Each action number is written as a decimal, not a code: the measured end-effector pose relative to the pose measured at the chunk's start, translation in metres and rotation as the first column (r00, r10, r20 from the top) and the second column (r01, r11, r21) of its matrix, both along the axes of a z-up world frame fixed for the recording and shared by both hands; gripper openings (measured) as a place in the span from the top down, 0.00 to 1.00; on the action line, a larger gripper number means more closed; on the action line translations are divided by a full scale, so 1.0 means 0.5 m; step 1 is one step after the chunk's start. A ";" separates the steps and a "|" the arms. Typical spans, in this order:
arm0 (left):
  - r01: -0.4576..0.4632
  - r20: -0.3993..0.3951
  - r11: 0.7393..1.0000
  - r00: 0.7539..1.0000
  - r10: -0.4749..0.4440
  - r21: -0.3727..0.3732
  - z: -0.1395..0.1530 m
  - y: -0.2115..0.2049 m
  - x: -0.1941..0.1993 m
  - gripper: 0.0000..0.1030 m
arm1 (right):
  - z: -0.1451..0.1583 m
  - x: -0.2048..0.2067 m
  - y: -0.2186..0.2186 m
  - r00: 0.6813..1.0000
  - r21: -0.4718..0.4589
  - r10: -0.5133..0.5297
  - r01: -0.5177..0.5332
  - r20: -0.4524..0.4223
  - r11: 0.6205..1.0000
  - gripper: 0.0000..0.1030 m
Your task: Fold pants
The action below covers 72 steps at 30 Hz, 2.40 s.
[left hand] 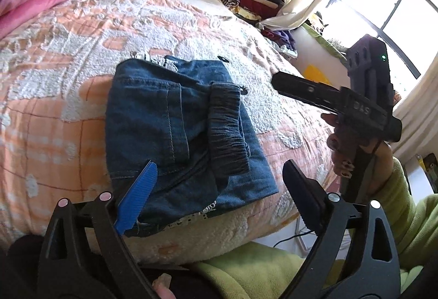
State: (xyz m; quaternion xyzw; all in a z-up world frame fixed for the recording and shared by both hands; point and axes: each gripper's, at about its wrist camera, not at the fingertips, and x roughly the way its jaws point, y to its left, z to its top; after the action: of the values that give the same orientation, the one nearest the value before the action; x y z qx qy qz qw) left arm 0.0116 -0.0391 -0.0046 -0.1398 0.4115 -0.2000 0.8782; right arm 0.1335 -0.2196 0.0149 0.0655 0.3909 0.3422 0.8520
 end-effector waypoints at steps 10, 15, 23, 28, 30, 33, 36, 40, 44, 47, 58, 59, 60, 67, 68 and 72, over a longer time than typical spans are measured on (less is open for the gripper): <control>-0.046 0.029 0.999 0.999 0.046 0.025 0.021 0.018 -0.007 0.15 | 0.047 -0.042 -0.037 0.995 -0.036 -0.022 0.026 0.095 0.999 0.08; -0.137 0.015 0.990 0.990 0.137 0.024 0.024 0.069 0.002 0.15 | 0.069 -0.088 -0.030 0.983 -0.107 0.028 -0.008 0.181 0.994 0.08; -0.193 -0.010 0.978 0.981 0.194 0.080 0.021 0.109 0.039 0.49 | 0.044 -0.211 0.066 0.904 -0.332 0.325 -0.227 0.279 0.916 0.19; -0.144 -0.054 0.984 0.987 0.150 0.108 0.004 0.088 0.091 0.58 | -0.005 -0.255 0.148 0.827 -0.424 0.506 -0.377 0.246 0.823 0.50; -0.131 -0.083 0.983 0.986 0.142 0.124 -0.009 0.081 0.115 0.58 | -0.020 -0.263 0.180 0.796 -0.440 0.554 -0.418 0.244 0.794 0.54; -0.130 -0.121 0.982 0.982 0.147 0.140 -0.030 0.079 0.147 0.58 | -0.034 -0.261 0.217 0.766 -0.456 0.594 -0.450 0.245 0.768 0.55; -0.130 -0.141 0.982 0.979 0.149 0.139 -0.044 0.080 0.163 0.58 | -0.056 -0.244 0.251 0.749 -0.486 0.617 -0.457 0.241 0.745 0.55; -0.126 -0.137 0.981 0.980 0.146 0.147 -0.051 0.076 0.164 0.57 | -0.089 -0.215 0.282 0.745 -0.520 0.624 -0.446 0.235 0.728 0.58; -0.128 -0.135 0.982 0.980 0.146 0.137 -0.055 0.076 0.167 0.55 | -0.096 -0.212 0.274 0.725 -0.472 0.670 -0.540 0.160 0.697 0.89; -0.130 -0.125 0.983 0.981 0.147 0.129 -0.054 0.076 0.166 0.53 | -0.114 -0.224 0.255 0.719 -0.500 0.680 -0.540 0.142 0.677 0.89; -0.144 -0.051 0.979 0.987 0.153 0.146 -0.029 0.064 0.133 0.38 | -0.087 -0.212 0.207 0.813 -0.365 0.572 -0.502 0.110 0.784 0.64; -0.147 -0.042 0.978 0.987 0.154 0.148 -0.024 0.064 0.130 0.38 | -0.072 -0.210 0.194 0.823 -0.345 0.553 -0.486 0.126 0.803 0.62; -0.149 -0.036 0.977 0.987 0.156 0.150 -0.021 0.065 0.128 0.35 | -0.061 -0.210 0.183 0.831 -0.330 0.539 -0.476 0.135 0.816 0.62; -0.171 0.012 0.972 0.985 0.172 0.164 0.008 0.067 0.108 0.27 | 0.004 -0.184 0.107 0.900 -0.270 0.378 -0.316 0.218 0.909 0.22; -0.173 0.016 0.971 0.985 0.172 0.165 0.011 0.066 0.106 0.27 | 0.010 -0.178 0.100 0.906 -0.260 0.360 -0.301 0.222 0.918 0.22; -0.177 0.036 0.967 0.984 0.174 0.184 0.021 0.059 0.102 0.18 | 0.031 -0.149 0.069 0.935 -0.218 0.257 -0.205 0.246 0.954 0.21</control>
State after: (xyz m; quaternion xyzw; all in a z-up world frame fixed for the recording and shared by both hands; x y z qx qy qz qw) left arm 0.0624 -0.0094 0.0058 -0.0909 0.4058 -0.0834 0.9056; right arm 0.0592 -0.1849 0.0307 -0.1097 0.3061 0.4073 0.8535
